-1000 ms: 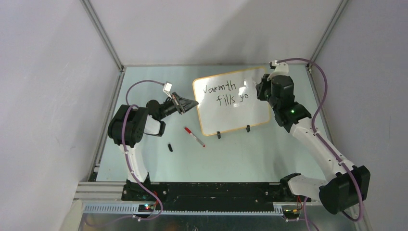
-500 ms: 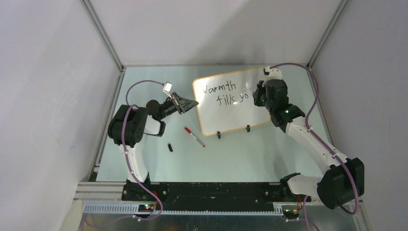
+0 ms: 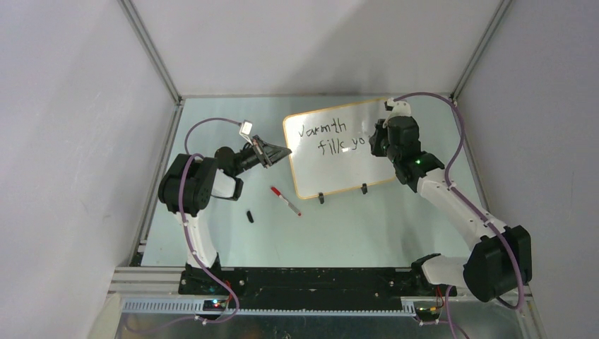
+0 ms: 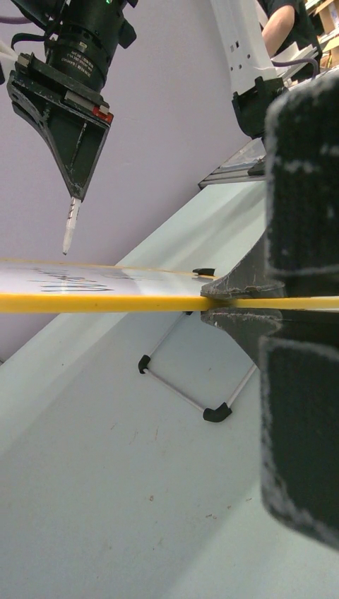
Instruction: Write a sentence on the whiteboard
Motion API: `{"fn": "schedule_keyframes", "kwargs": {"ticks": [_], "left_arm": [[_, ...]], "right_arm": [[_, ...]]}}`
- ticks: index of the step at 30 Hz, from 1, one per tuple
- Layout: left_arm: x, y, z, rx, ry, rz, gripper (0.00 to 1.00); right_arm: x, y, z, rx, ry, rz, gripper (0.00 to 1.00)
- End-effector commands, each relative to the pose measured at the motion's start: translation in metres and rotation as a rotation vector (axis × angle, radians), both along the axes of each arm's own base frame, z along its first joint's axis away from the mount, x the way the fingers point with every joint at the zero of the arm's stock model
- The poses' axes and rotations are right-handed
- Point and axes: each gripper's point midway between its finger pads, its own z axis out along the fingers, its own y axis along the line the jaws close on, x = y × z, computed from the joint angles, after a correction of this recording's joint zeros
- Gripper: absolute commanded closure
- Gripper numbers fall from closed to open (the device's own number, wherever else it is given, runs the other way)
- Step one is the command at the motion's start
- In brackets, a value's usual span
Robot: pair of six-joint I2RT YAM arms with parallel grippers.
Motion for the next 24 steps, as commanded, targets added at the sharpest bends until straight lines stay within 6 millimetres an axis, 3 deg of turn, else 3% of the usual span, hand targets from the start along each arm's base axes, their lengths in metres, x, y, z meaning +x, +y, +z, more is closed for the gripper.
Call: {"fn": "schedule_keyframes", "kwargs": {"ticks": [1, 24], "left_arm": [[-0.009, -0.007, 0.013, 0.010, -0.087, -0.025, 1.00], [-0.010, -0.007, 0.013, 0.010, -0.088, -0.028, 1.00]], "right_arm": [[0.005, 0.001, 0.001, 0.021, -0.009, -0.009, 1.00], [0.003, -0.006, -0.010, 0.003, 0.030, -0.052, 1.00]]}}
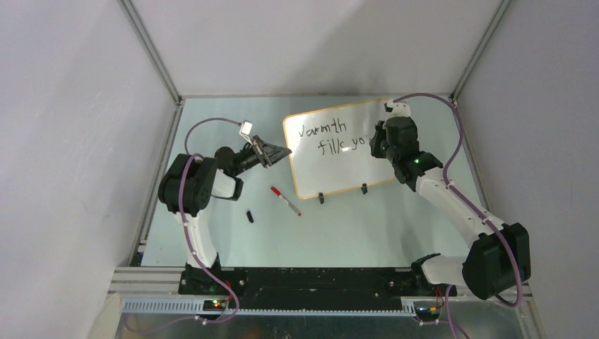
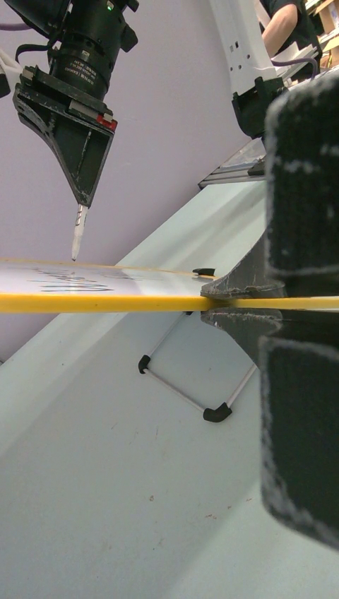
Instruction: Write a sentence on the whiteboard
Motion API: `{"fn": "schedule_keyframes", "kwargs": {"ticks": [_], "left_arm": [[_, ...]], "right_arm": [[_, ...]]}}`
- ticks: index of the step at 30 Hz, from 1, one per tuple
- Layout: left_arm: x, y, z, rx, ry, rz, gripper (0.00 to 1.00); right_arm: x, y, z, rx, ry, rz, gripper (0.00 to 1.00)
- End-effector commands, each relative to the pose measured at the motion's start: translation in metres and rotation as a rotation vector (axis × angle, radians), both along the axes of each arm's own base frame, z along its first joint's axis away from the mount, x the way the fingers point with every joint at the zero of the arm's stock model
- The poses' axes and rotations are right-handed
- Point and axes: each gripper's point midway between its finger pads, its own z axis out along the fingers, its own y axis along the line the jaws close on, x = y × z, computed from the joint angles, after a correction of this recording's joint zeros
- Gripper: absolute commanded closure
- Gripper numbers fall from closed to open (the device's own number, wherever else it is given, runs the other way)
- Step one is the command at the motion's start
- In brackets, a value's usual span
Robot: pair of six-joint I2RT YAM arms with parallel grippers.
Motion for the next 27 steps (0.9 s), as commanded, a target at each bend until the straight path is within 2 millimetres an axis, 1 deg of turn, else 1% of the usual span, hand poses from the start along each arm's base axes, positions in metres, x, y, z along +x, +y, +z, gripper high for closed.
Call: {"fn": "schedule_keyframes", "kwargs": {"ticks": [1, 13, 20, 27], "left_arm": [[-0.0098, -0.0071, 0.0131, 0.011, -0.088, -0.028, 1.00], [-0.0098, -0.0067, 0.0136, 0.011, -0.089, -0.028, 1.00], [-0.0094, -0.0068, 0.0133, 0.011, -0.088, -0.028, 1.00], [-0.0096, -0.0068, 0.0130, 0.011, -0.087, -0.028, 1.00]], "right_arm": [[0.0049, -0.0035, 0.0013, -0.001, -0.013, -0.026, 1.00], [0.0101, -0.0021, -0.0019, -0.009, -0.006, -0.022, 1.00], [0.0143, -0.0034, -0.0002, -0.016, -0.008, -0.027, 1.00], [0.0131, -0.0029, -0.0017, -0.014, 0.002, -0.024, 1.00]]}}
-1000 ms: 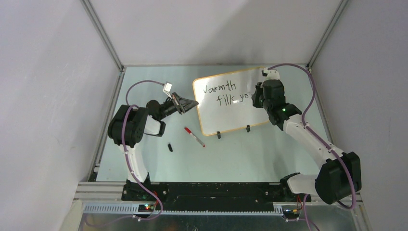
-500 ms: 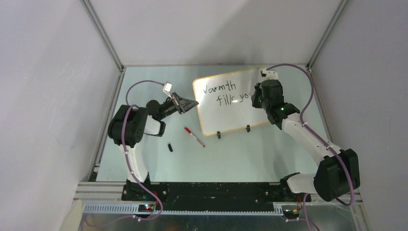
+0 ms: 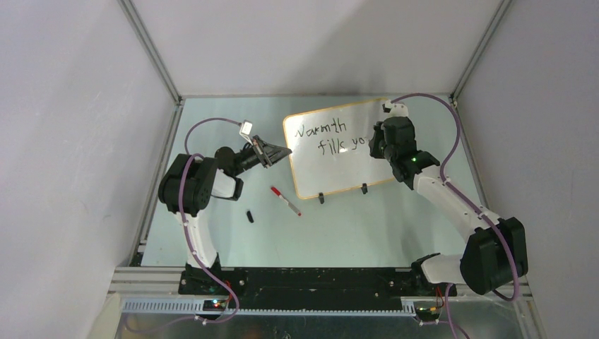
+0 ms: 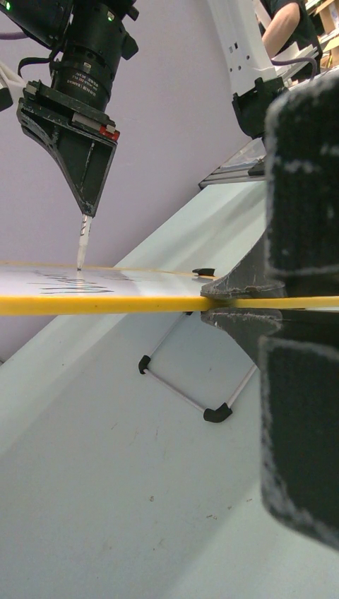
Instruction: Write a sentence on the whiteboard
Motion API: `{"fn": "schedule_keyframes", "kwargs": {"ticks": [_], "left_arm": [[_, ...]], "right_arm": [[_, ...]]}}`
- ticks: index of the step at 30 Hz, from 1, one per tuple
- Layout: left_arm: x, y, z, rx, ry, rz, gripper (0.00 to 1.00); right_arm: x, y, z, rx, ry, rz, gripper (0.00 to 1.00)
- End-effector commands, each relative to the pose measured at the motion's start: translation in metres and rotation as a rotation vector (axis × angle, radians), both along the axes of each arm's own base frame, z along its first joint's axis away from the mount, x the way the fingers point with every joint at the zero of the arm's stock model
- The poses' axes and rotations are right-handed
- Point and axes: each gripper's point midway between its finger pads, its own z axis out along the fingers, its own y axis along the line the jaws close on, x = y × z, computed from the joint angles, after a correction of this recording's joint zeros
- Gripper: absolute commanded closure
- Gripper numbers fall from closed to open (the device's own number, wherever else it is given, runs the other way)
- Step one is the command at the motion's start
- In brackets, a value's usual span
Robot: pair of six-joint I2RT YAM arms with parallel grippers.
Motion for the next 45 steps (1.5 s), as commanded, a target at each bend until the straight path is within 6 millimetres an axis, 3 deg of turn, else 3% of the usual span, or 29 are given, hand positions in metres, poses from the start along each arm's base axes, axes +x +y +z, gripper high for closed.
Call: {"fn": "schedule_keyframes", "kwargs": {"ticks": [1, 21, 33, 45], "left_arm": [[-0.010, -0.006, 0.013, 0.012, -0.089, -0.028, 1.00], [-0.010, -0.006, 0.014, 0.012, -0.093, -0.027, 1.00], [-0.010, -0.006, 0.014, 0.012, -0.094, -0.028, 1.00], [-0.010, -0.007, 0.015, 0.012, -0.095, -0.030, 1.00]], "right_arm": [[0.008, -0.003, 0.009, -0.003, -0.020, -0.018, 1.00], [-0.006, -0.009, -0.006, -0.023, 0.053, -0.035, 1.00], [0.003, -0.017, 0.006, -0.034, 0.009, -0.064, 1.00], [0.013, -0.011, 0.014, -0.024, -0.001, -0.048, 1.00]]}}
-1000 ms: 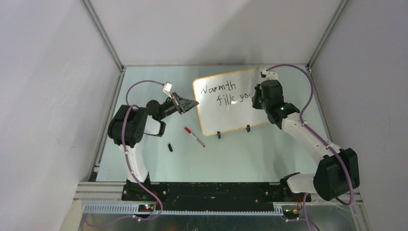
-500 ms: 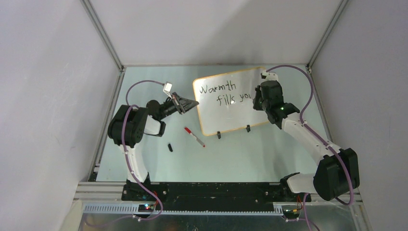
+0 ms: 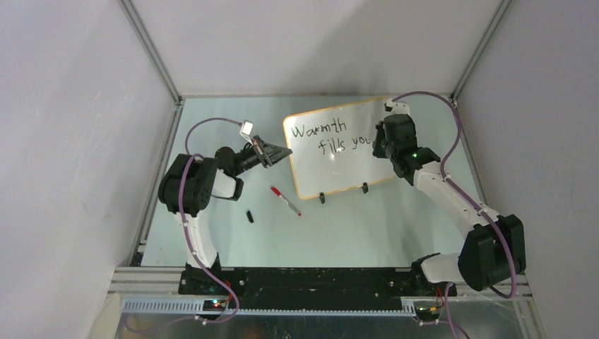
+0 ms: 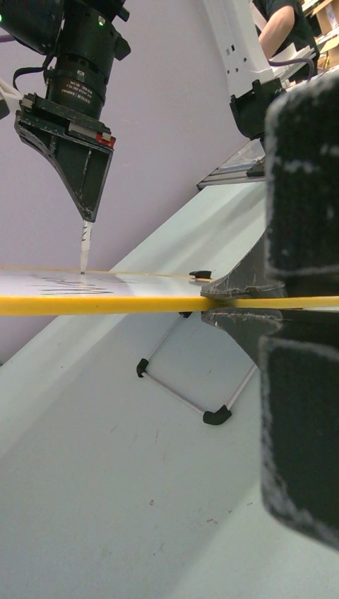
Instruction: Write a sentence on the whiteboard
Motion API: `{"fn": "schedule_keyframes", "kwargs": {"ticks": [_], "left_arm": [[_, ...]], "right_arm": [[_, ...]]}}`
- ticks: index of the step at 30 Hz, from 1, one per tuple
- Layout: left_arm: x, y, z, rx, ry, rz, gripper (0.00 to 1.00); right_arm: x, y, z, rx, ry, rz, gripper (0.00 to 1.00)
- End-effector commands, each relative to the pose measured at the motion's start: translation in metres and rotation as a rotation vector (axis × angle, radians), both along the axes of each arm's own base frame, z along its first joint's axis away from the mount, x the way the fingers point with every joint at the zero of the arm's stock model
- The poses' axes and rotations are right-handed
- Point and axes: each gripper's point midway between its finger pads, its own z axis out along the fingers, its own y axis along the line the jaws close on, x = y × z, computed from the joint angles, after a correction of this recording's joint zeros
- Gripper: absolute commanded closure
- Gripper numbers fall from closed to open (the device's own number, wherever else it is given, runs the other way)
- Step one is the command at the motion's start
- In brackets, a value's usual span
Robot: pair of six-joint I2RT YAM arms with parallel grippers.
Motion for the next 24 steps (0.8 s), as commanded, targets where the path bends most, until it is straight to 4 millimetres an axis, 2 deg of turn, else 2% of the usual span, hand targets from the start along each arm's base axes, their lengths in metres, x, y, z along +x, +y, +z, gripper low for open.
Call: {"fn": "schedule_keyframes", "kwargs": {"ticks": [1, 15, 24], "left_arm": [[-0.009, -0.006, 0.014, 0.012, -0.093, -0.026, 1.00], [-0.009, -0.006, 0.013, 0.011, -0.091, -0.026, 1.00], [-0.009, -0.006, 0.014, 0.012, -0.094, -0.027, 1.00]], "right_arm": [[0.014, 0.001, 0.020, 0.008, -0.056, -0.008, 1.00], [0.021, 0.002, 0.028, 0.005, -0.067, -0.005, 1.00], [0.014, -0.002, 0.017, -0.009, -0.017, -0.021, 1.00]]}}
